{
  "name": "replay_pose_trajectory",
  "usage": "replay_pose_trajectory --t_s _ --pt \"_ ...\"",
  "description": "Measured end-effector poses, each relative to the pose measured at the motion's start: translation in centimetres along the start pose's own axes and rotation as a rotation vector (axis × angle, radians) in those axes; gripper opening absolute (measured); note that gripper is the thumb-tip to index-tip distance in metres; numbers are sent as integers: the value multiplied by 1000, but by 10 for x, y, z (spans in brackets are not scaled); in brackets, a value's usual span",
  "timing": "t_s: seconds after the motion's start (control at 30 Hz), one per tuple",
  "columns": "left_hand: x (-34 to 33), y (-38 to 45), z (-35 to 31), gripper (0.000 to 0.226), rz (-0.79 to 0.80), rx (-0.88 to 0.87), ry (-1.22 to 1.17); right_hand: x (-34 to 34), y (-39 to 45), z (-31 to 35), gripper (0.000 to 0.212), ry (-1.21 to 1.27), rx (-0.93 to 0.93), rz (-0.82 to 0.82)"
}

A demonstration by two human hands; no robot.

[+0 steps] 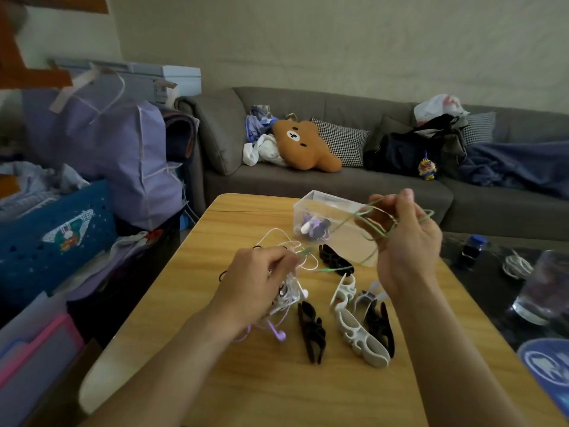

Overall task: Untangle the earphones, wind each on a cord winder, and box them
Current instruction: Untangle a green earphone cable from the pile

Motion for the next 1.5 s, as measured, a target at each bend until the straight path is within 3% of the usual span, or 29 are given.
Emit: replay_pose_trajectory --t_s 0.1,0.17,0.27,0.47,0.6,0.67,0.73,0.87,0.93,1.0,1.17,1.37,1.5 --pt "9 1 4 24 -51 22 17 19 13 -3 39 -12 14 -237" --pt "12 3 6 19 -58 44 -1 28 19 -5 39 -11 15 -296" --pt "13 3 9 16 -62 103 -35 33 23 -7 39 -53 48 -310" --pt "21 11 19 21 -236 222 -12 30 20 -4 38 -6 78 -343" --pt "17 12 27 30 -233 311 -14 25 15 -3 30 88 -58 -344" --pt "19 11 26 27 -270 348 -60 20 13 -6 32 39 -195 -177" --pt "20 12 24 30 -270 380 -137 15 12 -10 35 -76 -305 128" --pt "20 10 21 38 -236 365 -199 10 -5 -19 47 -728 -306 833" --pt "20 10 21 38 -221 351 -166 7 -14 -23 44 -887 -308 1023" --pt "22 10 22 39 -208 340 -141 6 -17 -23 32 -897 -331 1123" --pt "30 12 26 44 -121 306 -92 9 -5 -8 10 -910 -272 1045" --pt "33 13 28 11 -197 240 -76 16 8 6 17 -953 -52 875" --pt "30 12 26 61 -156 197 -31 17 10 12 18 -705 47 668"
Point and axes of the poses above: each hand's wrist, its own y-axis towards the middle knuckle, its own x-axis out of the back of the hand, z = x × y, the point moved 2 cm from there along y, towards the middle knuckle, and after that the axes turned 13 degrees about x, right-handed, at the moved point
